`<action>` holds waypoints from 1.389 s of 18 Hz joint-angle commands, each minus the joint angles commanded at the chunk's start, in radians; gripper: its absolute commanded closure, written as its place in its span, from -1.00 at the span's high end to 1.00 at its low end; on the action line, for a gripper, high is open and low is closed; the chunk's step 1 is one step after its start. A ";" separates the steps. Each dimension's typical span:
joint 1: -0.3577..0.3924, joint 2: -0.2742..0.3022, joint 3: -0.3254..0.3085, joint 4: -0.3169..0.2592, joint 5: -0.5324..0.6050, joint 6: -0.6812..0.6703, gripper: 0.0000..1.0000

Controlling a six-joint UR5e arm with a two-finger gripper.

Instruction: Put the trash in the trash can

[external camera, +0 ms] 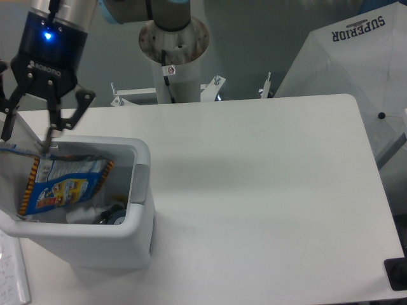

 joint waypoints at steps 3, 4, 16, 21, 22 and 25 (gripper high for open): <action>0.080 0.014 0.005 -0.002 0.012 0.021 1.00; 0.110 0.021 0.005 -0.002 0.012 0.043 1.00; 0.382 0.063 -0.136 -0.012 0.210 0.496 1.00; 0.472 0.034 -0.160 -0.041 0.327 0.930 1.00; 0.491 0.035 -0.170 -0.063 0.341 0.983 1.00; 0.541 0.061 -0.225 -0.100 0.339 1.087 1.00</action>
